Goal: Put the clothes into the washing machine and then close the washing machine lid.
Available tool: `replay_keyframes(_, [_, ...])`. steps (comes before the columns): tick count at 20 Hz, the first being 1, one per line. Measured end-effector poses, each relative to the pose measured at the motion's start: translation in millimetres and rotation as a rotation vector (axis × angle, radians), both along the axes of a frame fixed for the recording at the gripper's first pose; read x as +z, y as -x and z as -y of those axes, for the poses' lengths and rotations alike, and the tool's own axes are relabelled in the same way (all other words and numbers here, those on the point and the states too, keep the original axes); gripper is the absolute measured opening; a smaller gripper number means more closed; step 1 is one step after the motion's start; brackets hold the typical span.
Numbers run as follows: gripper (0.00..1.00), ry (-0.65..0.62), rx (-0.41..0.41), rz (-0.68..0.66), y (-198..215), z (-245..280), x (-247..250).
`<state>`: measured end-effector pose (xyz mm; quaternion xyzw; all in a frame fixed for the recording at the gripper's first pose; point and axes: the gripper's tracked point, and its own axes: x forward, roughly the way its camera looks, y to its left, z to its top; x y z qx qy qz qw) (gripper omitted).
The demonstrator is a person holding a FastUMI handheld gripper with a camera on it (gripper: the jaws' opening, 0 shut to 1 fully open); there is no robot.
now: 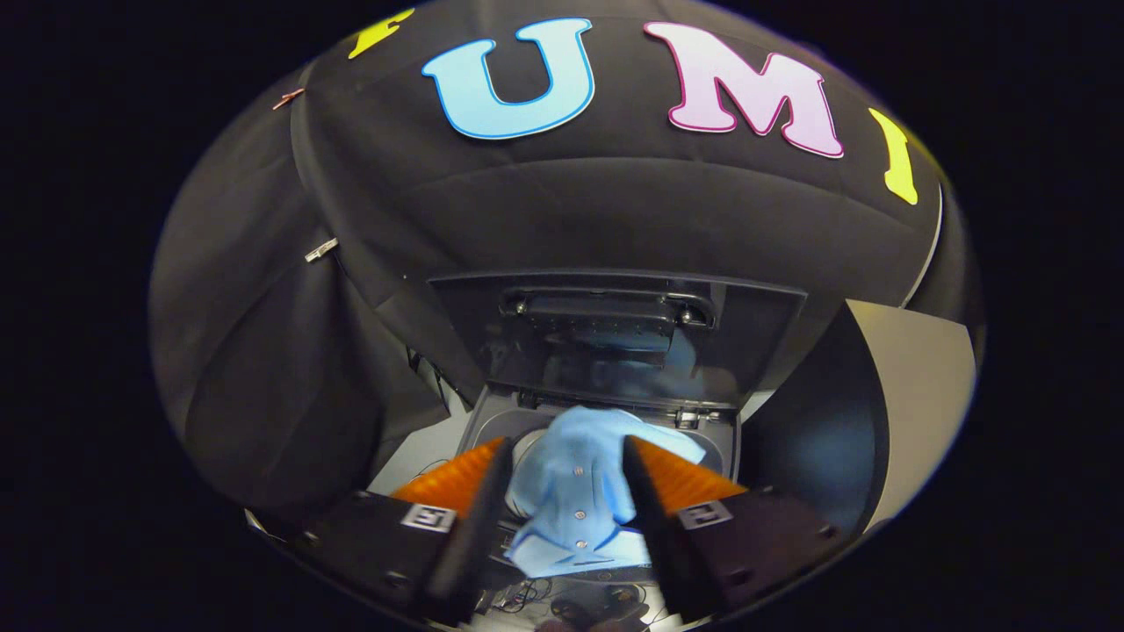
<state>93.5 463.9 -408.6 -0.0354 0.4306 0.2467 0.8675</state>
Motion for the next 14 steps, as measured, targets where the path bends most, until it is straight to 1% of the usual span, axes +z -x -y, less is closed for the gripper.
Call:
replay_keyframes(1, [0.97,0.004,0.004,-0.008,0.7,-1.1,-5.6])
replay_keyframes(2, [0.98,0.013,0.003,-0.015,1.8,1.0,-8.0])
replay_keyframes(3, [0.94,0.017,0.001,-0.019,1.3,3.1,-11.4])
replay_keyframes(8, [0.98,0.038,-0.05,-0.006,-5.5,21.0,-12.6])
replay_keyframes(11, [0.99,0.016,-0.084,0.01,-13.7,23.4,-6.4])
replay_keyframes(14, [0.99,-0.017,-0.077,0.046,-20.5,17.9,12.7])
